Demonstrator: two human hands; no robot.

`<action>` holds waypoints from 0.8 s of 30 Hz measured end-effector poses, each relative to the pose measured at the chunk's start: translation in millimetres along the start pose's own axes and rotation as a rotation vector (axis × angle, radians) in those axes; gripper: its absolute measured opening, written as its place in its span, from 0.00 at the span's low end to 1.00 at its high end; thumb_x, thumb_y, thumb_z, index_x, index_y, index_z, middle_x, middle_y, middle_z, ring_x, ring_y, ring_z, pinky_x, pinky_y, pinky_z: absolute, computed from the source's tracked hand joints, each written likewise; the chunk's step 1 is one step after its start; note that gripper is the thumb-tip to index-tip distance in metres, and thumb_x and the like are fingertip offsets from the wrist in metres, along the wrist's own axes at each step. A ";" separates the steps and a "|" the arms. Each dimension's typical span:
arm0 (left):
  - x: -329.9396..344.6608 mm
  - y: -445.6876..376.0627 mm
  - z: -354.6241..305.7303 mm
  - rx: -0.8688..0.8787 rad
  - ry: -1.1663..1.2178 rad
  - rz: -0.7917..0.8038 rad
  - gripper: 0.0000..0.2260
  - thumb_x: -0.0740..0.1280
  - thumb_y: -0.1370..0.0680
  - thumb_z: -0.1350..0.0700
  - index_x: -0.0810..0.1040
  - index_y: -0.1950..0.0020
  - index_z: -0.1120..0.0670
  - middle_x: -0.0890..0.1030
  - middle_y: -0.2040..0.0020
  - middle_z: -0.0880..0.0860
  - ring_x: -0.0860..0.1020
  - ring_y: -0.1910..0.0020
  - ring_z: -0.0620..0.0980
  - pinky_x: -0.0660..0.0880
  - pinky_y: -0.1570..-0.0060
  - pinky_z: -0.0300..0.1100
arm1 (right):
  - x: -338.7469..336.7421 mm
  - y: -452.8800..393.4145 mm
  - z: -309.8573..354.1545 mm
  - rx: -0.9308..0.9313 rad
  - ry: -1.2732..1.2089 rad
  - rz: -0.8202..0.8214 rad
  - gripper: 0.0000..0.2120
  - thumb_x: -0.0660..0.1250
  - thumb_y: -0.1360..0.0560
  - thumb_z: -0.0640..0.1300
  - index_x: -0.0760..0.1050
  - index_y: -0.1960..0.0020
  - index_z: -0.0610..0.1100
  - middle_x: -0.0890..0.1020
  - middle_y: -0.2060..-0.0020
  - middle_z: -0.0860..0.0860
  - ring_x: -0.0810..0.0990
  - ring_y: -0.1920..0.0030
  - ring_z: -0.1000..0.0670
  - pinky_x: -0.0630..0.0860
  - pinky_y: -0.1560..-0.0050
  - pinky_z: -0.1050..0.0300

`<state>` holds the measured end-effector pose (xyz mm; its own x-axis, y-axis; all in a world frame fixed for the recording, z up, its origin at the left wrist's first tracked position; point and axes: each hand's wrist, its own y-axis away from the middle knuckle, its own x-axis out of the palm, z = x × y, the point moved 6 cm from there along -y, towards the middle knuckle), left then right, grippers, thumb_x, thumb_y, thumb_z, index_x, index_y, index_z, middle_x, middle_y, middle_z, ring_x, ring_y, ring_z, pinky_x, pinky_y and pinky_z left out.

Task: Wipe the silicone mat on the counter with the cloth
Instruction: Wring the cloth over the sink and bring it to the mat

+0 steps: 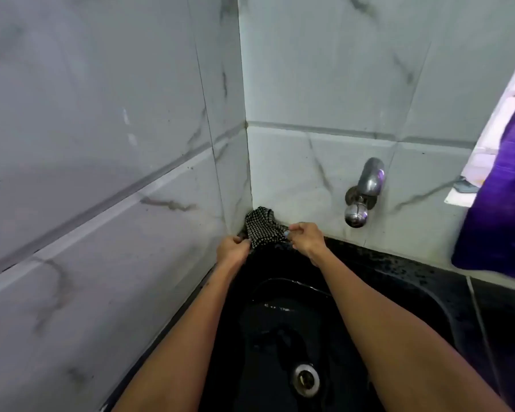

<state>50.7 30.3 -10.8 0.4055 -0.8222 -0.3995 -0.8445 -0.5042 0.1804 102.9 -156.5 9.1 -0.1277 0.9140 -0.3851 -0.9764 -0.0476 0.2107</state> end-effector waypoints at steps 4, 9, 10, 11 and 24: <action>10.1 -31.7 7.4 -0.023 -0.031 0.003 0.11 0.67 0.25 0.59 0.73 0.67 0.57 0.72 0.71 0.55 0.69 0.74 0.49 0.67 0.71 0.37 | 15.6 -34.2 -1.7 -0.001 0.054 -0.006 0.14 0.70 0.26 0.41 0.76 0.42 0.37 0.80 0.43 0.43 0.78 0.41 0.46 0.71 0.41 0.61; 23.9 -67.5 5.4 -0.017 -0.146 -0.029 0.06 0.68 0.26 0.57 0.79 0.58 0.59 0.78 0.62 0.56 0.76 0.64 0.51 0.67 0.68 0.36 | 40.0 -76.5 -6.4 -0.003 0.162 0.008 0.21 0.69 0.25 0.44 0.72 0.35 0.37 0.78 0.39 0.43 0.75 0.38 0.45 0.70 0.39 0.57; 25.6 -70.2 5.0 -0.022 -0.156 -0.028 0.07 0.68 0.26 0.57 0.79 0.56 0.61 0.80 0.60 0.58 0.78 0.60 0.52 0.67 0.65 0.37 | 42.5 -79.6 -6.3 -0.012 0.195 0.002 0.21 0.69 0.25 0.45 0.72 0.35 0.37 0.78 0.39 0.43 0.75 0.38 0.44 0.70 0.40 0.56; 30.8 -78.8 6.4 -0.028 -0.156 -0.033 0.09 0.68 0.26 0.57 0.80 0.54 0.63 0.81 0.57 0.60 0.79 0.57 0.54 0.68 0.63 0.38 | 47.2 -89.7 -8.0 -0.021 0.227 0.000 0.21 0.69 0.25 0.46 0.72 0.36 0.37 0.78 0.40 0.42 0.76 0.39 0.44 0.71 0.42 0.56; 65.4 -120.8 8.8 -0.189 -0.165 -0.106 0.17 0.71 0.27 0.56 0.78 0.45 0.66 0.81 0.45 0.62 0.80 0.47 0.59 0.75 0.55 0.41 | 66.0 -138.8 -19.6 0.052 0.629 -0.167 0.24 0.69 0.28 0.56 0.75 0.40 0.41 0.76 0.38 0.43 0.69 0.34 0.41 0.65 0.35 0.50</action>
<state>176.2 39.8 -66.6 0.4127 -0.7159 -0.5632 -0.7140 -0.6381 0.2880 226.6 -97.5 -63.2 -0.0678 0.4968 -0.8652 -0.9842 0.1090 0.1397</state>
